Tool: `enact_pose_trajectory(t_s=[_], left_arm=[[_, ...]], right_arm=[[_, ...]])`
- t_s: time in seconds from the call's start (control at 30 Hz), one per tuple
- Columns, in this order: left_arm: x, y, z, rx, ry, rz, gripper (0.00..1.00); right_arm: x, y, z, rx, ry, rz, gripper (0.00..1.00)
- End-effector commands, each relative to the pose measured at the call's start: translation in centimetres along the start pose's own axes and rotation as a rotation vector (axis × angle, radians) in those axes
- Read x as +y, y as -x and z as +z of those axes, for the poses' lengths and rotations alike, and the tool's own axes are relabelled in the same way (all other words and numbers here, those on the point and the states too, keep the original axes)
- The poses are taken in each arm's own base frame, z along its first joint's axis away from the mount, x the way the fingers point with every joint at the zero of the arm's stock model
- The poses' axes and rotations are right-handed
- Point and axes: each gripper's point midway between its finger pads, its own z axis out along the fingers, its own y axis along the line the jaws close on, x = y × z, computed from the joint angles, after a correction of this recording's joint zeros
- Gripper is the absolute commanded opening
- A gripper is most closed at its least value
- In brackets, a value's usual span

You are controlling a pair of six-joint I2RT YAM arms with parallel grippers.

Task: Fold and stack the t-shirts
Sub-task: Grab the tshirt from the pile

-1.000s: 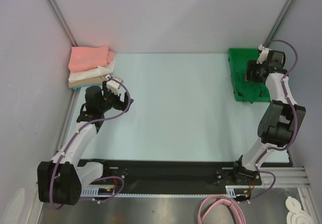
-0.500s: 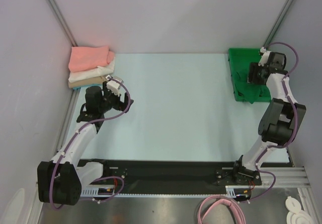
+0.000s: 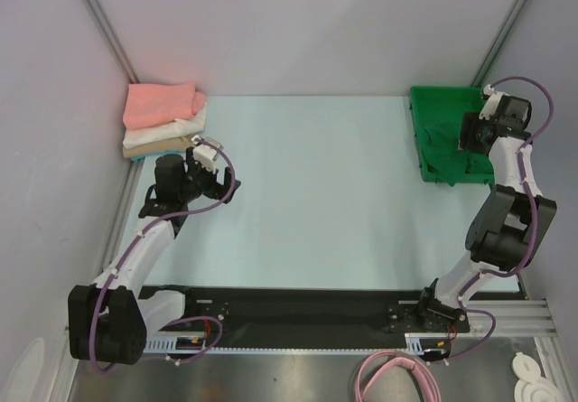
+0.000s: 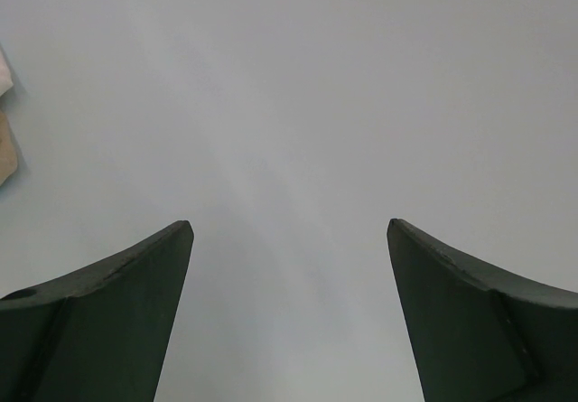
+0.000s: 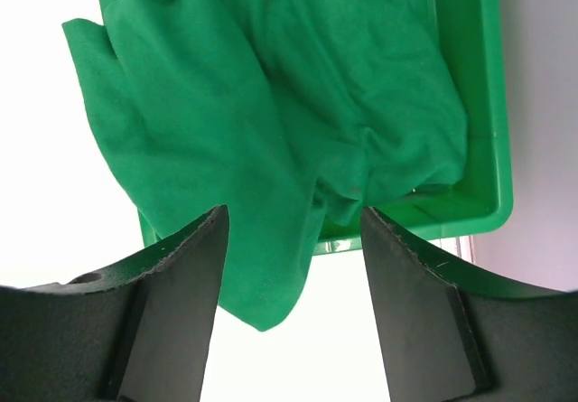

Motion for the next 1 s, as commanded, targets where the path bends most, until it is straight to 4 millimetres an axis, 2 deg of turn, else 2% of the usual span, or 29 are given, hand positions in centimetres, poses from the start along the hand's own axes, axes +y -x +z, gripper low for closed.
enact_pose_trajectory(t_s=[0.0,0.17,0.2,0.27,0.3,0.37,0.47,0.53,0.57,0.6,0.67,0.7,0.73,0.8,0.83,0.9,0.93,0.97], left_arm=[[-0.3,2.0,-0.1,-0.051,-0.027,0.041,0.95],[-0.4,1.4,-0.1,-0.025,-0.033,0.029,0.95],[-0.4,1.3,-0.1,-0.023,-0.033,0.030,0.95],[-0.3,1.3,-0.1,-0.024,-0.030,0.032,0.95],[-0.4,1.4,-0.1,-0.027,-0.032,0.033,0.95],[-0.3,1.4,-0.1,-0.026,-0.029,0.033,0.95],[-0.2,1.3,-0.1,-0.023,-0.025,0.034,0.95],[0.0,1.3,-0.1,-0.025,-0.016,0.036,0.95],[0.0,1.3,-0.1,-0.027,-0.012,0.038,0.95],[0.1,1.2,-0.1,-0.023,-0.008,0.035,0.95],[0.2,1.1,-0.2,-0.029,0.001,0.036,0.96],[0.5,1.8,-0.2,-0.057,0.016,0.041,1.00],[0.7,2.0,-0.4,-0.070,0.031,0.032,1.00],[1.6,2.5,-0.9,-0.102,0.090,0.038,1.00],[1.8,2.5,-1.0,-0.110,0.109,0.022,1.00],[3.1,2.8,-1.2,-0.119,0.184,0.002,1.00],[3.5,2.9,-1.2,-0.121,0.209,-0.026,1.00],[4.1,3.1,-1.3,-0.122,0.242,-0.041,1.00]], right_arm=[[0.0,0.5,0.0,-0.015,0.024,-0.006,0.66],[1.2,-1.5,2.0,0.072,0.116,0.022,0.60],[1.4,-1.4,2.2,0.075,0.133,0.021,0.46],[1.9,-1.7,2.4,0.084,0.164,0.024,0.33],[1.9,-1.7,2.4,0.085,0.167,0.025,0.18],[2.0,-1.4,2.3,0.079,0.169,0.024,0.01],[2.0,-0.1,0.8,0.024,0.160,0.005,0.00],[2.2,2.2,-1.6,-0.066,0.143,-0.036,0.00],[2.5,2.3,-2.4,-0.080,0.138,-0.056,0.00],[4.0,4.2,-4.8,-0.149,0.146,-0.109,0.00],[5.8,5.2,-6.9,-0.202,0.131,-0.236,0.00],[6.9,5.0,-7.7,-0.214,0.128,-0.280,0.00],[9.8,6.1,-10.1,-0.273,0.158,-0.359,0.00],[11.7,6.5,-12.0,-0.311,0.146,-0.456,0.00],[14.5,6.5,-13.5,-0.339,0.190,-0.509,0.00],[17.3,7.4,-16.4,-0.407,0.213,-0.576,0.00],[19.9,7.2,-17.7,-0.421,0.262,-0.616,0.00],[21.1,7.2,-18.7,-0.433,0.279,-0.638,0.00]])
